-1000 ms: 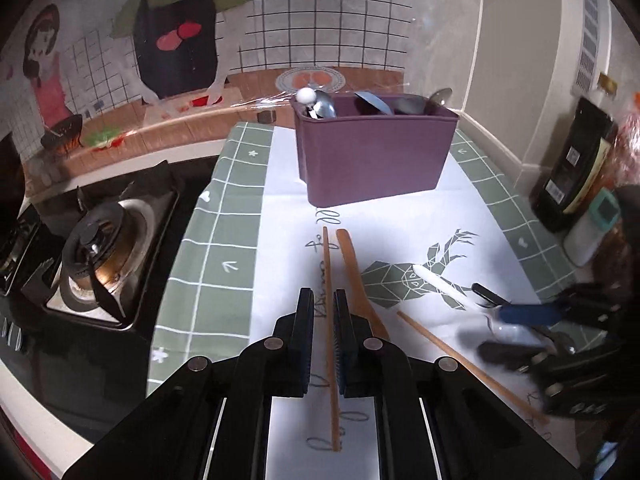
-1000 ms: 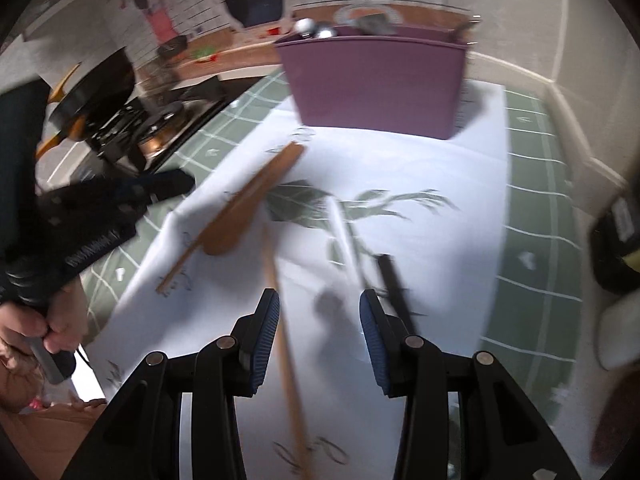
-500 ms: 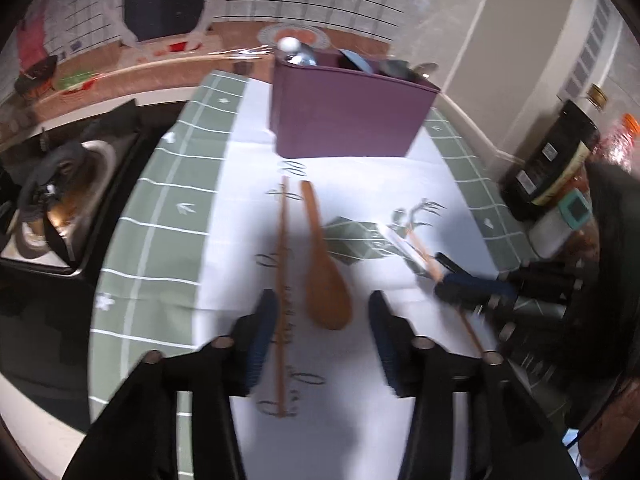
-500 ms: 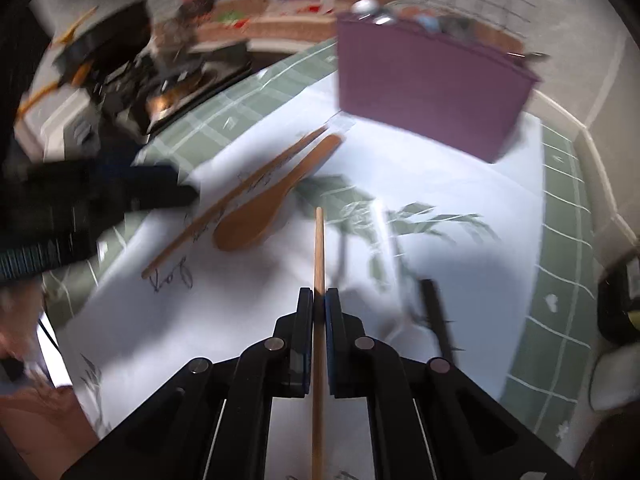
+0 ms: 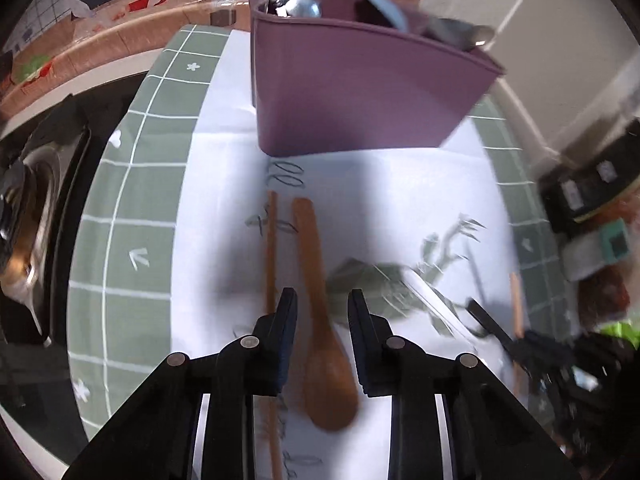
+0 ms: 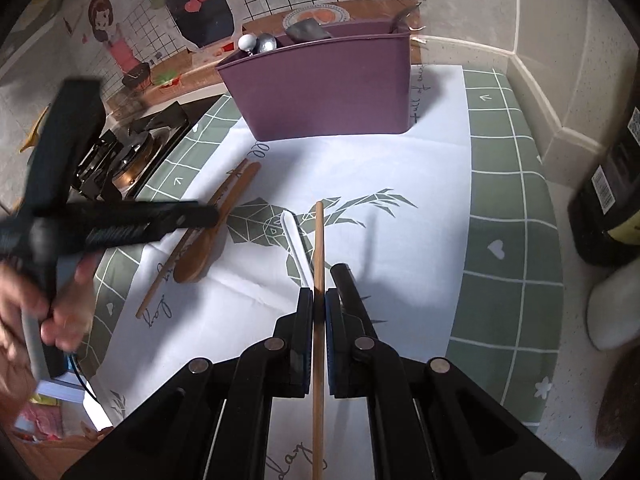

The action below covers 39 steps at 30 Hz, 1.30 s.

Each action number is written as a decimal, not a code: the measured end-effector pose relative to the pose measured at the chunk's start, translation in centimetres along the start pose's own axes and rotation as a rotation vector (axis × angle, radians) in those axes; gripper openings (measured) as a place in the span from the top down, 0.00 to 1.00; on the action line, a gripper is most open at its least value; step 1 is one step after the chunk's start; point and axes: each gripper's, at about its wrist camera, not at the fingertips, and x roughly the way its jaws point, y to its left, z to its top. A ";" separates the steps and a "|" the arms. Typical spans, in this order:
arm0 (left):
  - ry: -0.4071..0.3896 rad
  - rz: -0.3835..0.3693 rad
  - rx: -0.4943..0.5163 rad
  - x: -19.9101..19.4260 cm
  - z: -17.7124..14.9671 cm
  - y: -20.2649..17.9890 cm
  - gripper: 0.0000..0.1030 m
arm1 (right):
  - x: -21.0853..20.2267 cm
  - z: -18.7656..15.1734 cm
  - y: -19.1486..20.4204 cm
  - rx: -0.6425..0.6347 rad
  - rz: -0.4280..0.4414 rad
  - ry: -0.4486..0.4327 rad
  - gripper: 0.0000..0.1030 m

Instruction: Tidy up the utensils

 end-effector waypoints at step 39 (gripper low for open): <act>-0.989 -0.173 0.160 -28.1 5.9 -4.8 0.90 | -22.6 17.0 5.7 -0.162 -0.156 -0.707 0.95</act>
